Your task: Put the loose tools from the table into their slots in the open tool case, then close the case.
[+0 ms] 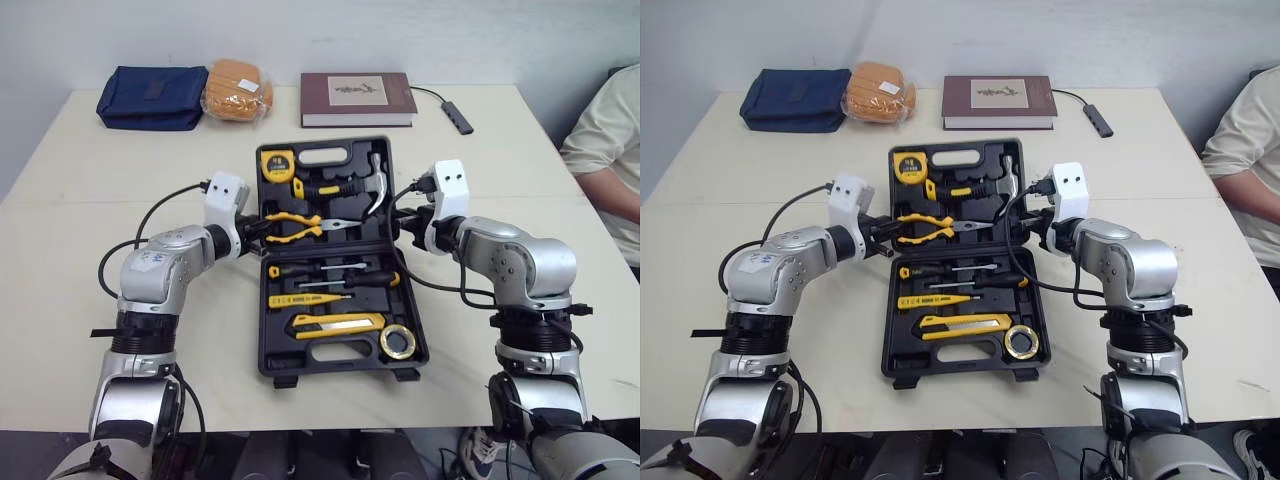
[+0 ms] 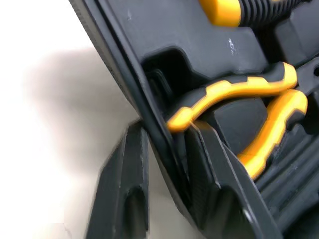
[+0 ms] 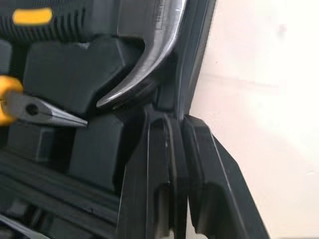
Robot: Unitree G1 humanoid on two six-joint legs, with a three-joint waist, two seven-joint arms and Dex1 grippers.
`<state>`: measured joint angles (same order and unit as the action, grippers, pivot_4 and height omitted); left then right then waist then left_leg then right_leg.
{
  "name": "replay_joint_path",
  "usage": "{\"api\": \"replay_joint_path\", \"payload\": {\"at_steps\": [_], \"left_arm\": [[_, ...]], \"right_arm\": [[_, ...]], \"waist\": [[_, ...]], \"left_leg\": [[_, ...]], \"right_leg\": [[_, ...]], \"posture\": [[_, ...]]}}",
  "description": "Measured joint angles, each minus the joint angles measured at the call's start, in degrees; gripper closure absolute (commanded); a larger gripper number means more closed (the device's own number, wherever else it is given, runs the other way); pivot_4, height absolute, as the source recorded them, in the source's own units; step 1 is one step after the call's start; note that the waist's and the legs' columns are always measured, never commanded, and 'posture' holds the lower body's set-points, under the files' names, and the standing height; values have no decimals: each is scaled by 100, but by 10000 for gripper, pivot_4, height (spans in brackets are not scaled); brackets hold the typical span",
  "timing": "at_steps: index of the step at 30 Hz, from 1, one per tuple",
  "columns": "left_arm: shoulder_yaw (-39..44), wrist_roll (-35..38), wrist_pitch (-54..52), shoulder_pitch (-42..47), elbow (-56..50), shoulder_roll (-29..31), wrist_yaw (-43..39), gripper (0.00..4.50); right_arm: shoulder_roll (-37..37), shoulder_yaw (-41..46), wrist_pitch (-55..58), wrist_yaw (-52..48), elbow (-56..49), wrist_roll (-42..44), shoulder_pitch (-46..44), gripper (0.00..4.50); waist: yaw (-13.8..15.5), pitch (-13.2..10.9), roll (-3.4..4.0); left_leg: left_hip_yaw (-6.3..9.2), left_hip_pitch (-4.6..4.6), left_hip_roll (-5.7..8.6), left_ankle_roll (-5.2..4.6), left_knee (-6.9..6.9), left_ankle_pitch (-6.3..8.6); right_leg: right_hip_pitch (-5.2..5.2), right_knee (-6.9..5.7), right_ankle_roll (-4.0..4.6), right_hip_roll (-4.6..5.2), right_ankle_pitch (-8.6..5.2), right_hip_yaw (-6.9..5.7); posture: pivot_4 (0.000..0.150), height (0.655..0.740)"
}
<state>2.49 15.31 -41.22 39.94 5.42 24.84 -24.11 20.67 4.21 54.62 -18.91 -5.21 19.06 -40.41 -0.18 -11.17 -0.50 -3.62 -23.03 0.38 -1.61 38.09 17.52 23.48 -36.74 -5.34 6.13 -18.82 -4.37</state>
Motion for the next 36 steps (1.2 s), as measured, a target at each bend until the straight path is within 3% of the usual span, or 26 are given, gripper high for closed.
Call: {"api": "replay_joint_path", "payload": {"at_steps": [3, 9, 13, 14, 18, 19, 21, 24, 28, 32, 36], "left_arm": [[-135, -233, 679, -36, 20, 39, -97, 41453], [-347, -910, 2735, -1145, -334, 252, -138, 42042], [-396, -1592, 3867, -1996, -797, 538, 125, 25192], [-368, -1725, 4061, -2185, -892, 577, 204, 19774], [153, -1698, 4152, -3231, -1570, 783, 215, 1396], [333, -1527, 4062, -3491, -1765, 809, 117, 0], [806, -793, 3463, -4121, -2520, 1032, -312, 0], [1994, 593, 2210, -5300, -3374, 1662, -1210, 0], [3342, 1430, 1308, -6311, -3376, 2150, -2087, 0], [3438, 1771, 793, -5627, -3095, 2178, -1957, 0], [2788, 1823, 658, -4807, -3053, 2128, -1770, 0]], "right_arm": [[287, -373, -1000, -221, -138, -366, 453, 45000], [608, -827, -3684, -623, -164, -1113, 1645, 45000], [984, -999, -5712, -670, 125, -1760, 2217, 45000], [1102, -1013, -6193, -645, 211, -1965, 2344, 36460], [1837, -907, -7902, -838, 153, -2459, 3192, 17521], [1901, -793, -8049, -892, 20, -2417, 3427, 12254], [2180, -435, -7622, -1205, -721, -1770, 3935, 3257], [3353, 740, -6219, -2209, -1984, -19, 4871, 3257], [4057, 2391, -4640, -3568, -2629, 1680, 6111, 3257], [3996, 2565, -3646, -3659, -2626, 2422, 5994, 3257], [3772, 2098, -3108, -3168, -2630, 2552, 5194, 3257]], "waist": [[4, -1, -1], [-21, 0, -3], [-5, 1, -3], [-2, 1, -3], [-10, 1, -3], [-11, 0, -4], [-11, -4, -4], [-5, -8, 4], [44, -7, -9], [168, -4, -6], [147, -5, 0]], "left_leg": [[-10, -19, 1, -4, 1, -2], [-26, -5, -5, -7, 1, -2], [-27, 32, -4, -7, -4, -1], [-29, 43, -4, -9, -7, -1], [-10, 85, -15, -7, -19, 13], [-9, 85, -16, -7, -19, 13], [-5, 83, -17, -7, -14, 13], [13, 95, -20, -16, -16, 19], [56, 202, -33, -54, -31, 85], [62, 191, -25, -33, -23, 104], [57, 170, -20, -21, -20, 77]], "right_leg": [[21, -6, -1, 0, 0, -12], [15, -3, -1, 2, 1, -15], [-17, -5, -1, 13, 0, 5], [-26, -5, -1, 14, 0, 9], [-91, 34, 0, 13, 0, 16], [-92, 34, 0, 13, 0, 16], [-92, 31, 0, 15, 0, 16], [-116, 72, 2, 18, -1, 10], [-252, 125, 24, 12, -13, -29], [-246, 130, 31, 24, -10, -27], [-224, 130, 24, 26, -6, -25]], "posture": [[1500, 7400], [1500, 7400], [1500, 7400], [1500, 7400], [1500, 7400], [1500, 7400], [1500, 7400], [1500, 7400], [1500, 7400], [1500, 7400], [1500, 7400]]}}
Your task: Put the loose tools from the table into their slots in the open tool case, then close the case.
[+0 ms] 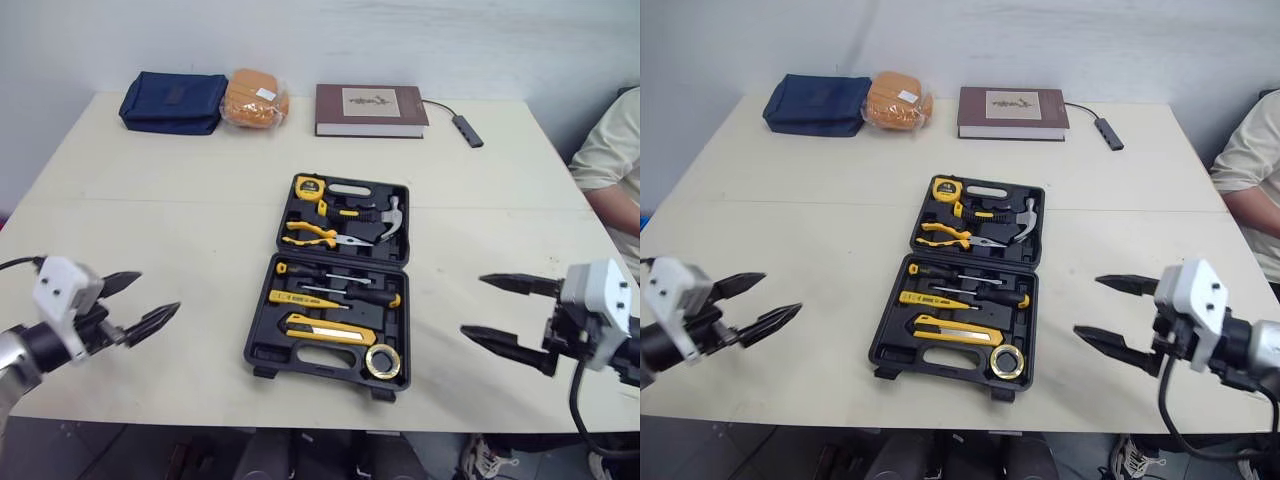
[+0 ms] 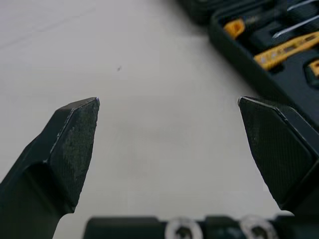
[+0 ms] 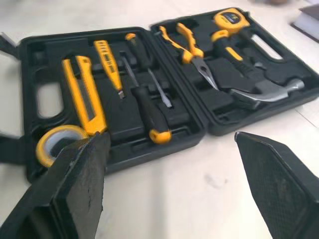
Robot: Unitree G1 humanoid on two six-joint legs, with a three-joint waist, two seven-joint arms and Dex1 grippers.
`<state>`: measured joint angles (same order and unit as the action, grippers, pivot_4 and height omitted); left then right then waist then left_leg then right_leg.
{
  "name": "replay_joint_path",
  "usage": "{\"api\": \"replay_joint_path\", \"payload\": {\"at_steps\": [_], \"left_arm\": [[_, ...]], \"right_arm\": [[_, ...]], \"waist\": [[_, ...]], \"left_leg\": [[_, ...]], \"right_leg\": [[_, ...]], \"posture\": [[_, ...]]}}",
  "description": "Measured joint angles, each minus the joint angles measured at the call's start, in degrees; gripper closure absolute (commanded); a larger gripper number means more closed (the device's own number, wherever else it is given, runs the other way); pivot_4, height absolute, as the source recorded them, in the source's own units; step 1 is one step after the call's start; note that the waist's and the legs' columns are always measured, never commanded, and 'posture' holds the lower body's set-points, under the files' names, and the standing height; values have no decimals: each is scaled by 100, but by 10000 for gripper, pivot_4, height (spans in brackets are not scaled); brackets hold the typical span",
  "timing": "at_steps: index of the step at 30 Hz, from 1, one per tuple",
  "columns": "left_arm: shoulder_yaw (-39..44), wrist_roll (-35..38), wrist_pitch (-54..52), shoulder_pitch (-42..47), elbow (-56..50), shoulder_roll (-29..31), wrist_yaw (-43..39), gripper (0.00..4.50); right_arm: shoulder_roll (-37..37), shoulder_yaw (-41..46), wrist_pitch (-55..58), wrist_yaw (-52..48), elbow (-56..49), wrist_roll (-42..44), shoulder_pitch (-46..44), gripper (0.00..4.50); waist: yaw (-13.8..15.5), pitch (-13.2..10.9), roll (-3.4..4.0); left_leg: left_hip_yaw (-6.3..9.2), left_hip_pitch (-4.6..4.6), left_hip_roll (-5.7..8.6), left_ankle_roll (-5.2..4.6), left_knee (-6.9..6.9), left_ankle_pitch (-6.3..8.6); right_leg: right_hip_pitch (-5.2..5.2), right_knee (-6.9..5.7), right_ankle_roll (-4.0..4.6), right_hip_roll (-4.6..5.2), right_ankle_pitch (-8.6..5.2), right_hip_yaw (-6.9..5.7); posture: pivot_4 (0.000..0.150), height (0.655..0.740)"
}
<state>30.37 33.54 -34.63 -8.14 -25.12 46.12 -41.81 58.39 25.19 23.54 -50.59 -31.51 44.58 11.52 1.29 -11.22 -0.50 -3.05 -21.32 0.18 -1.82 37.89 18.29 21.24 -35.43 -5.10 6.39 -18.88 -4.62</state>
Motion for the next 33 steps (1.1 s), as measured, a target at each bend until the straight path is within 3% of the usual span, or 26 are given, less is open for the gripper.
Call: {"api": "replay_joint_path", "payload": {"at_steps": [7, 12, 13, 16, 22, 23, 33], "left_arm": [[-970, -155, -178, 846, 165, -108, 287, 0], [-1605, -677, 39, 1547, 877, -110, 350, 0], [-1858, -886, 179, 1853, 1213, -114, 339, 5552], [-2389, -1382, 560, 2505, 1962, -220, 297, 17378], [-3139, -2063, 1212, 3562, 3505, -733, 150, 44595], [-3197, -2097, 1259, 3658, 3630, -801, 119, 45000], [-3601, -2496, 1648, 4341, 4564, -1505, -107, 45000]], "right_arm": [[-239, -758, 846, 746, 5, -68, -926, 3257], [-245, -1469, 1068, 953, 359, -762, -1255, 3257], [-321, -1681, 1104, 1056, 574, -989, -1446, 2929], [-587, -2079, 1200, 1284, 1029, -1383, -1937, 12135], [-944, -2704, 1136, 1346, 1715, -2131, -2500, 42243], [-999, -2763, 1127, 1348, 1778, -2203, -2557, 44305], [-1622, -3221, 1009, 1283, 2265, -2876, -3315, 44305]], "waist": [[-39, -1, 1], [-8, -1, -1], [-6, -1, -1], [-7, -1, -1], [0, -2, -2], [-3, -2, -2], [-15, -2, -3]], "left_leg": [[-15, -12, 2, 4, -2, -12], [-19, -8, 3, 6, 0, -21], [-21, -7, 3, 7, 0, -21], [-25, -13, 5, 6, 1, -22], [-42, -29, 6, -3, 15, -33], [-43, -30, 7, -7, 15, -35], [-46, -29, 5, -5, 19, -36]], "right_leg": [[20, -15, -1, -4, 0, 0], [22, -25, -5, -4, 3, 4], [23, -27, -5, -4, 3, 6], [31, -29, -7, -5, 3, 5], [35, -46, -21, -12, 11, -3], [35, -45, -24, -11, 13, -3], [37, -48, -25, -15, 14, -1]], "posture": [[1500, 7400], [1500, 7400], [1500, 7400], [1500, 7400], [1500, 7400], [1500, 7400], [1500, 7400]]}}
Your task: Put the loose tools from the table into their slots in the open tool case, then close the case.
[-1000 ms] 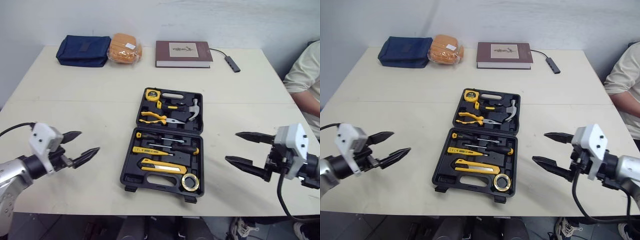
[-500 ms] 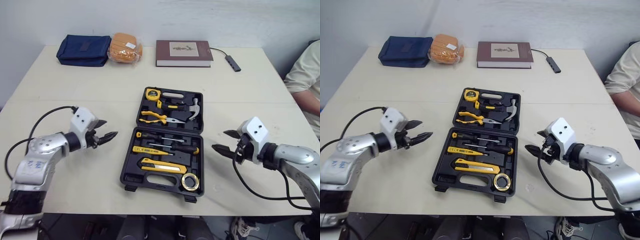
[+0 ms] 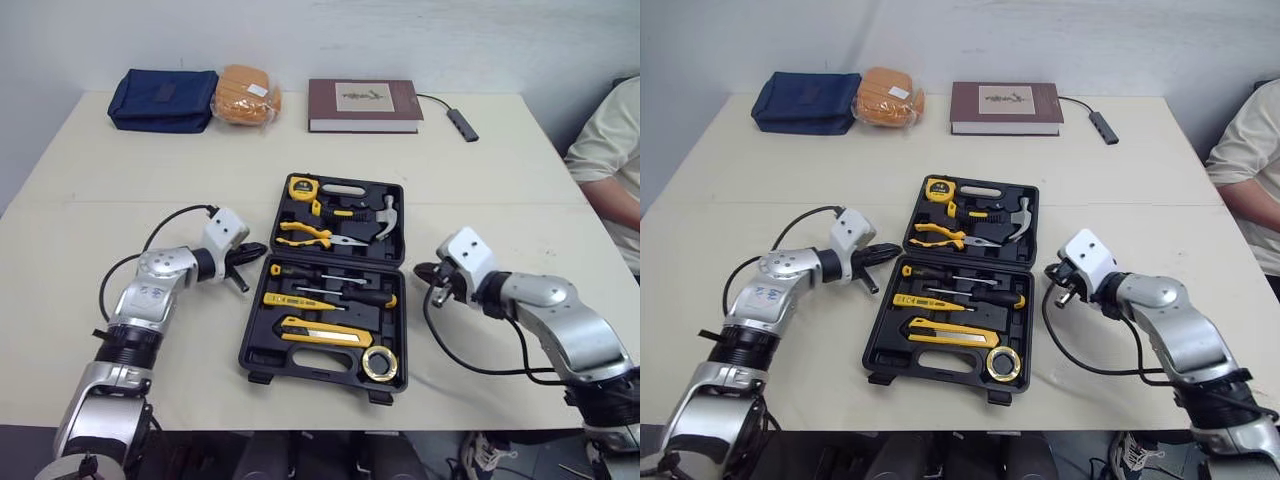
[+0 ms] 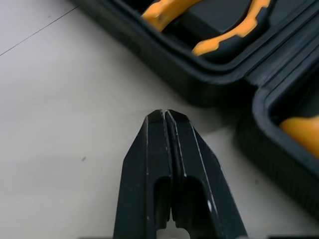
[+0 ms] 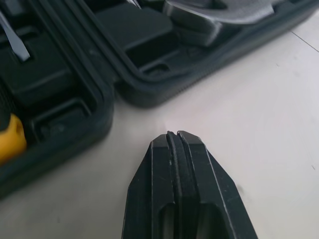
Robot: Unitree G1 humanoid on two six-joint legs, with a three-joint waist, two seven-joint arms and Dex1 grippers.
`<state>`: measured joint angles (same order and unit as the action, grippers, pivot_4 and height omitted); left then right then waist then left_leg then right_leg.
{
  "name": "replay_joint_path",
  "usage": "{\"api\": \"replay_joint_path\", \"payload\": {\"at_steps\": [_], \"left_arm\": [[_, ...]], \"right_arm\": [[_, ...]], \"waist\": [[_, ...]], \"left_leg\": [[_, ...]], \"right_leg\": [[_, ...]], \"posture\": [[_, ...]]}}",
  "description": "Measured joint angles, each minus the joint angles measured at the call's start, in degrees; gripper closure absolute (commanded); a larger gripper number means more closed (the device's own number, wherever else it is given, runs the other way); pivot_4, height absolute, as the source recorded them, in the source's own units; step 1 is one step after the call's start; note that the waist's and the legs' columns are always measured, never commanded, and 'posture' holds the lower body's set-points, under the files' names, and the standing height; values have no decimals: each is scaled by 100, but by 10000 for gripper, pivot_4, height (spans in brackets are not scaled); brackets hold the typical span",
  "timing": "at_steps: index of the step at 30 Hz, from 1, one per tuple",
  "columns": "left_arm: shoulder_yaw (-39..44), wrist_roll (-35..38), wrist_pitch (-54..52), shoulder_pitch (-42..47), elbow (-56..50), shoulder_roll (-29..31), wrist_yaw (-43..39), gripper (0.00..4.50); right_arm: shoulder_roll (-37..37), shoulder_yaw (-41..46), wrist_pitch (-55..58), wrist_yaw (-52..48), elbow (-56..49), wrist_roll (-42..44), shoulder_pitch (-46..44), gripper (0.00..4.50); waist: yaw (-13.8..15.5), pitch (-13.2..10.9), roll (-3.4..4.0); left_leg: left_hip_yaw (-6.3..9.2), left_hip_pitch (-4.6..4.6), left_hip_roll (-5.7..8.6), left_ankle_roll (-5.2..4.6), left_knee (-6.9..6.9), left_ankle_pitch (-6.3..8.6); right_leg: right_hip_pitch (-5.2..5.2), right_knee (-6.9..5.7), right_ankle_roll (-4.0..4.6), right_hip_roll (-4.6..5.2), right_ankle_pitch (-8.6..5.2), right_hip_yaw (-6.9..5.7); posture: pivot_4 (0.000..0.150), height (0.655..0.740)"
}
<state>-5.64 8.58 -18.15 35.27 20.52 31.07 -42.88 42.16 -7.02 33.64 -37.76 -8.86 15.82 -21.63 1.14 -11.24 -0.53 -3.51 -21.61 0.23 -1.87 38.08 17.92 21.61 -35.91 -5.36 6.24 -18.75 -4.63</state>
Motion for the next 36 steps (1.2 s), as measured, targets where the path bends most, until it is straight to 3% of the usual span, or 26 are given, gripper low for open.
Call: {"api": "replay_joint_path", "payload": {"at_steps": [7, 14, 25, 26, 29, 32, 36], "left_arm": [[29, 17, -301, -42, -188, -94, -216, 45000], [47, 307, -1075, -765, -1433, 47, -726, 45000], [126, 344, -1401, -1140, -2055, 164, -584, 45000], [191, 414, -1558, -1207, -2167, 311, -589, 42593], [604, 728, -2392, -1222, -2294, 630, -544, 32869], [1088, 1269, -3932, -713, -2392, 654, -298, 17950], [1443, 1596, -5497, 441, -2210, 222, 321, 473]], "right_arm": [[-156, -131, 2, -104, 192, -282, -225, 44305], [-127, -58, 4, -383, 164, -334, -115, 44305], [267, -165, -398, -755, -172, -807, 212, 44305], [312, -157, -410, -797, -218, -809, 219, 44851], [462, 117, 4, -915, -325, -598, 224, 34840], [371, 599, 1315, -928, -488, 99, -149, 18802], [-208, 1107, 3314, -611, -497, 925, -1173, 270]], "waist": [[9, 0, 0], [-13, 0, 0], [0, 0, 0], [-15, 0, 0], [-83, 0, 0], [-113, -2, -2], [-108, -2, -2]], "left_leg": [[1, 0, 1, 0, 4, 0], [1, 0, 0, 0, -1, 0], [4, 2, 0, 2, -3, 2], [3, 2, -1, 2, -4, 2], [9, 3, -4, 5, -5, 1], [19, 1, -4, 4, 1, 0], [28, 0, 0, 5, 0, 0]], "right_leg": [[-3, 0, -2, 2, 1, 1], [-2, 3, -1, 2, 1, 3], [-3, 4, -1, 3, 1, 5], [-1, 3, -1, 3, 1, 5], [-2, 1, -1, 2, 1, 4], [-4, -2, -1, 4, 1, 1], [-6, -5, -1, 5, 1, -3]], "posture": [[1500, 7400], [1500, 7400], [1500, 7400], [1500, 7400], [1500, 7400], [1500, 7400], [1500, 7400]]}}
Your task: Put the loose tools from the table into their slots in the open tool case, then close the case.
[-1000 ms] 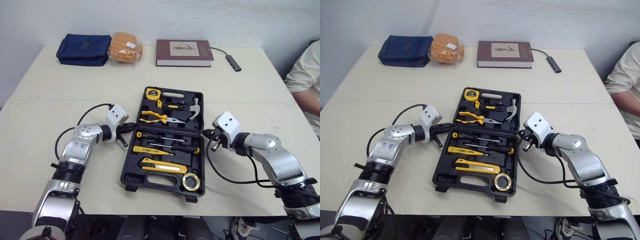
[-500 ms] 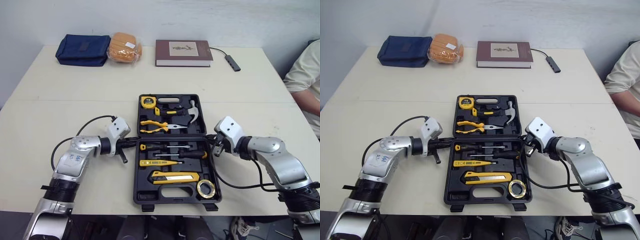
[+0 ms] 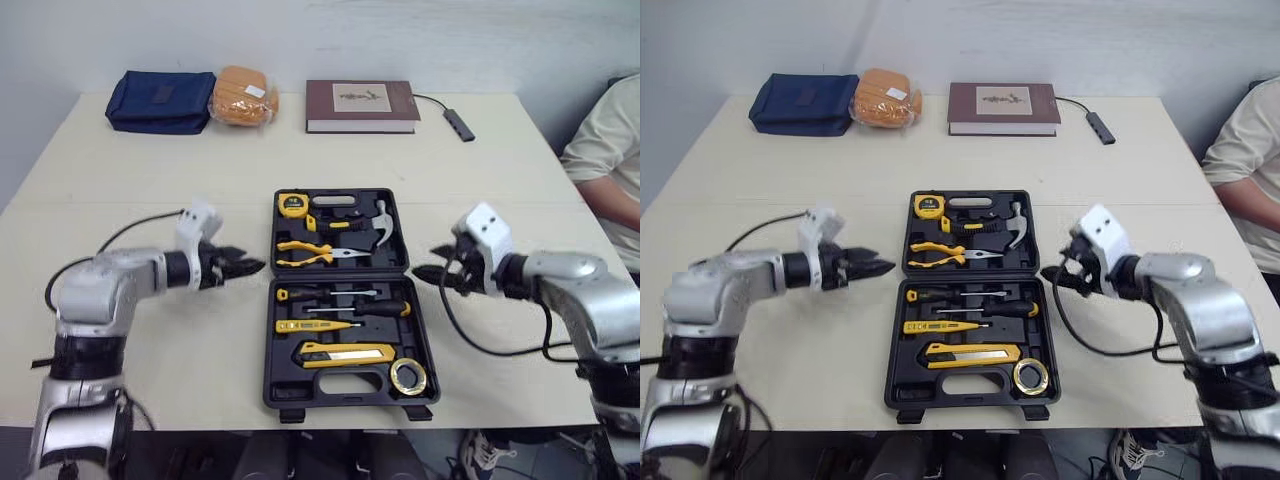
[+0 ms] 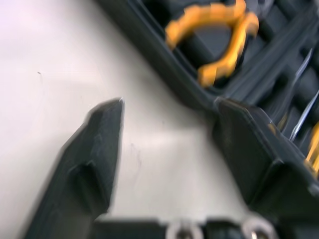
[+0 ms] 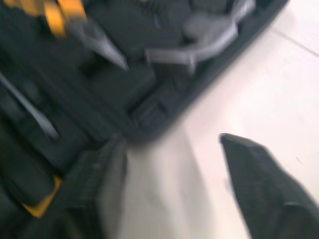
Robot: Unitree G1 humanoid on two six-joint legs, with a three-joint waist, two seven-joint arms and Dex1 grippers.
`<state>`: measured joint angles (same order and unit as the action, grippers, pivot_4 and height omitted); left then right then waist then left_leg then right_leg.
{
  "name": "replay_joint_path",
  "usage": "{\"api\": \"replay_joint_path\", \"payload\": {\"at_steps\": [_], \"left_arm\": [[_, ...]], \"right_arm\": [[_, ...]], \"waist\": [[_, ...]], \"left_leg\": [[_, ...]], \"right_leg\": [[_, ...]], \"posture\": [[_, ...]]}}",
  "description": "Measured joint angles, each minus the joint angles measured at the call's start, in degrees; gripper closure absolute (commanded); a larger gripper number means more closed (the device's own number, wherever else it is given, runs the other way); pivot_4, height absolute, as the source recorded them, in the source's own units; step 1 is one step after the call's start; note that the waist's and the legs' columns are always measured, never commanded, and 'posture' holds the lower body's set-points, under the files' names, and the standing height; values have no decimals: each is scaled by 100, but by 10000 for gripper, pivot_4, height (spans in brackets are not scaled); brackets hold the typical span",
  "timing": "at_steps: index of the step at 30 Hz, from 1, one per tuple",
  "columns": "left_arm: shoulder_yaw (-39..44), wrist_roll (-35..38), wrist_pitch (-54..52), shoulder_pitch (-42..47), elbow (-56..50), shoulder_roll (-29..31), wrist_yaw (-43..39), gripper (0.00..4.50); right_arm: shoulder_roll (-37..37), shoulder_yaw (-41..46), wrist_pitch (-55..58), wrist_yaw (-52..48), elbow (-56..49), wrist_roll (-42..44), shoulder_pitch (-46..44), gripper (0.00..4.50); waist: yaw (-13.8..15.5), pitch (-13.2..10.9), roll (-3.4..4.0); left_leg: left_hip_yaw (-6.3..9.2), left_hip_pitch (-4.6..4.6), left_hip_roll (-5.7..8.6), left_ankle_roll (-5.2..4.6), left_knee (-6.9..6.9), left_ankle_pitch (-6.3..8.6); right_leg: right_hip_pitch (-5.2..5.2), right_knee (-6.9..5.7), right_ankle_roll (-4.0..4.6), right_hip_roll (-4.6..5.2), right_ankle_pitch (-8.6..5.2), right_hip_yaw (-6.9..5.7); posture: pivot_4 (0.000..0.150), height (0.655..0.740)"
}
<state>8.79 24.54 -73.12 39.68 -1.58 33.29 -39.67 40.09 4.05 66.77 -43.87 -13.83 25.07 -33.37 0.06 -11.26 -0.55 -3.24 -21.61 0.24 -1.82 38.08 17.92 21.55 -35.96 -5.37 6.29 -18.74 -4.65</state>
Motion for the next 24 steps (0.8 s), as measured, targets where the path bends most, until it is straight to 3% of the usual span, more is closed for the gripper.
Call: {"api": "replay_joint_path", "payload": {"at_steps": [6, 11, 15, 18, 20, 22, 24], "left_arm": [[-6, -46, -772, 681, 807, -504, 732, 473], [-206, -98, -641, 681, 1068, -501, 840, 473], [-220, -97, -581, 680, 1102, -500, 872, 473], [-318, -121, -448, 660, 1102, -467, 913, 9498], [-354, -166, -319, 606, 1111, -467, 963, 18452], [-435, -162, -219, 607, 1111, -505, 961, 18619], [-497, -197, -166, 603, 1135, -542, 1028, 18619]], "right_arm": [[-1085, 425, 1870, 1053, 908, 87, -1220, 270], [-1424, 530, 2211, 1583, 1379, -50, -1500, 270], [-1444, 459, 2187, 1709, 1463, -90, -1499, 270], [-1444, 339, 2064, 1741, 1592, -113, -1492, 0], [-1443, 296, 2011, 1764, 1652, -119, -1467, 5539], [-1442, 241, 1900, 1762, 1682, -116, -1466, 10317], [-1442, 178, 1774, 1768, 1690, -124, -1467, 10317]], "waist": [[-42, 0, 0], [-30, 0, 0], [-29, 0, 0], [-32, 0, 0], [-32, 0, 0], [-32, 1, 0], [-39, 2, -1]], "left_leg": [[-16, -5, 4, 3, -7, -2], [-33, -78, 12, 7, 6, -21], [-38, -77, 12, 9, 7, -23], [-40, -75, 11, 11, 6, -25], [-40, -75, 10, 11, 5, -25], [-42, -73, 10, 11, 4, -25], [-45, -71, 10, 11, 5, -25]], "right_leg": [[17, -2, 0, -6, 0, 6], [109, -49, 0, -4, 0, 22], [109, -53, 0, -4, 0, 25], [110, -54, 0, -5, 0, 27], [112, -54, 0, -5, 0, 28], [111, -55, 0, -5, 0, 29], [110, -56, 0, -6, 0, 31]], "posture": [[1500, 7400], [1500, 7400], [1500, 7400], [1500, 7400], [1500, 7400], [1500, 7400], [1500, 7400]]}}
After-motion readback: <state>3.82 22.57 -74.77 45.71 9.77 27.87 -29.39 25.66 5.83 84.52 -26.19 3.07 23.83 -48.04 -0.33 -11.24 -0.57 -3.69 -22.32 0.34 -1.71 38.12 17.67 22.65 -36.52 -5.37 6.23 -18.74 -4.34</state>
